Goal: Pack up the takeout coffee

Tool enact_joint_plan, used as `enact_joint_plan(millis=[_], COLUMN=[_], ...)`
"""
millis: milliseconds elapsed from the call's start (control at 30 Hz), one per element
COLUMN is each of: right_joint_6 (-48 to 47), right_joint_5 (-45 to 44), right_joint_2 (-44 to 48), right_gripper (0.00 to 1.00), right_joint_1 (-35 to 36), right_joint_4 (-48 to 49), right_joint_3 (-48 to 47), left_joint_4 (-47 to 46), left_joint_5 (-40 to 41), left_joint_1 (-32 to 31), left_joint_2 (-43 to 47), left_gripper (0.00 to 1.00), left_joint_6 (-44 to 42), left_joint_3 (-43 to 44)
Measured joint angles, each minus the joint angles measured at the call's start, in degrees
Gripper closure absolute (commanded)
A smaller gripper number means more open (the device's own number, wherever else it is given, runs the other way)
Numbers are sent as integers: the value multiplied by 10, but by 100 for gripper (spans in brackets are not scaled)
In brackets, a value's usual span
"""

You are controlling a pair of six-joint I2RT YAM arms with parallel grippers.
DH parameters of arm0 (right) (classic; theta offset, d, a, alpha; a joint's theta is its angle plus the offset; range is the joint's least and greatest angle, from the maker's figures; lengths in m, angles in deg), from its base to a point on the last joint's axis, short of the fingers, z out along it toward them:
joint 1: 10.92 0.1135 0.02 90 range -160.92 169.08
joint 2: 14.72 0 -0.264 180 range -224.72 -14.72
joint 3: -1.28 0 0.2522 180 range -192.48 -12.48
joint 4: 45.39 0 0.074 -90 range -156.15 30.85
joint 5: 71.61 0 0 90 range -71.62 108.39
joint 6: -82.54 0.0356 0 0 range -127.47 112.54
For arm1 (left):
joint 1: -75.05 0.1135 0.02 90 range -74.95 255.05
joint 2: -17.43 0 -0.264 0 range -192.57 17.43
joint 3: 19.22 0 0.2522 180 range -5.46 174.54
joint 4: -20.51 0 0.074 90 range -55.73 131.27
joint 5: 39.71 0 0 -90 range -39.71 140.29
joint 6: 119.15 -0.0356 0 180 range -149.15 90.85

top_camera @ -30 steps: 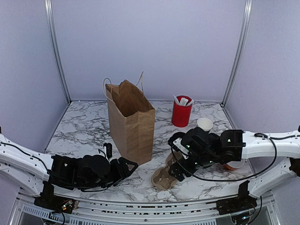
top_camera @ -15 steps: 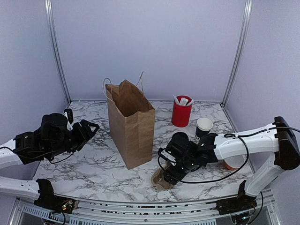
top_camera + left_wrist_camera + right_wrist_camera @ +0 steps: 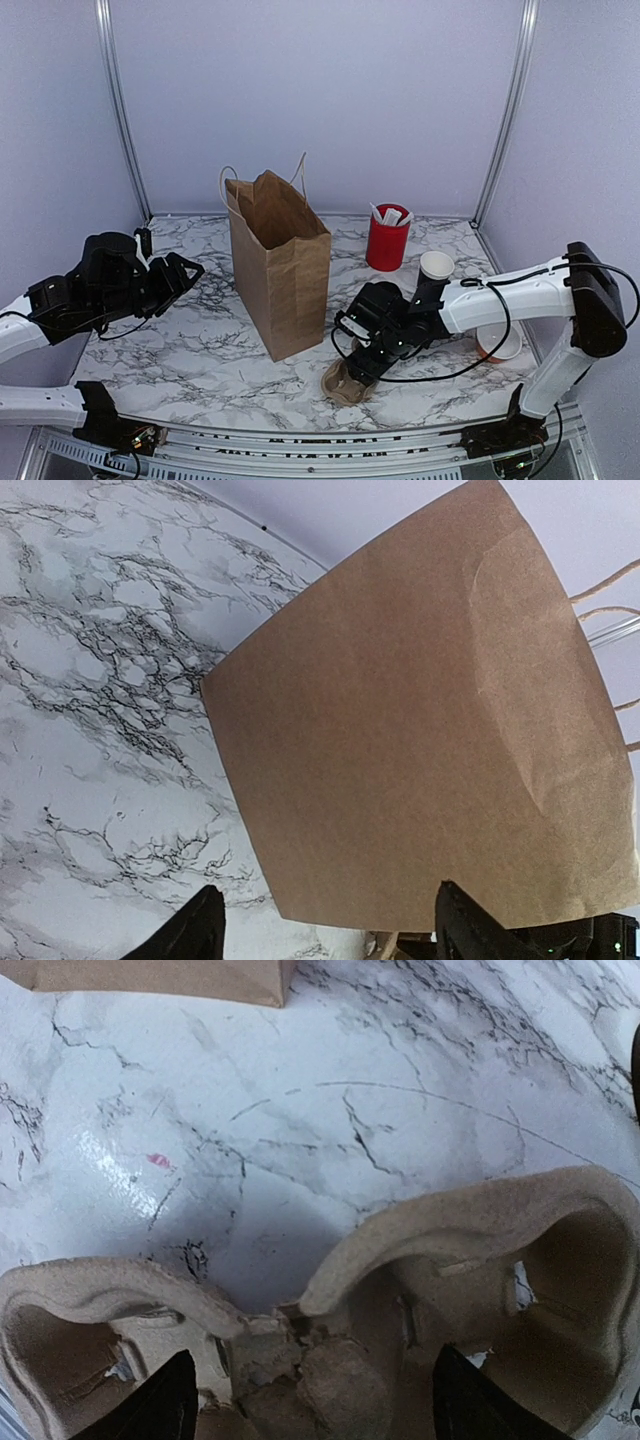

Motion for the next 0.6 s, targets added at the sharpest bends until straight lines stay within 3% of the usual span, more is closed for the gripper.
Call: enact_joint_plan(millis=[367, 600], right_joint_6=[-16, 29], right_joint_5=[7, -14], right_joint_2=[-17, -34], right_gripper=[35, 44], right_joint_1=[-1, -1], right_joint_4=[-2, -21], right_joint_3=[-12, -29], left_joint_4=[0, 1], left_joint_5=[-18, -22], left_joint_1=[13, 16], left_joint_2=[12, 19], left_gripper=[28, 28], left_joint_6=[-4, -4], left_joint_3=[-2, -7])
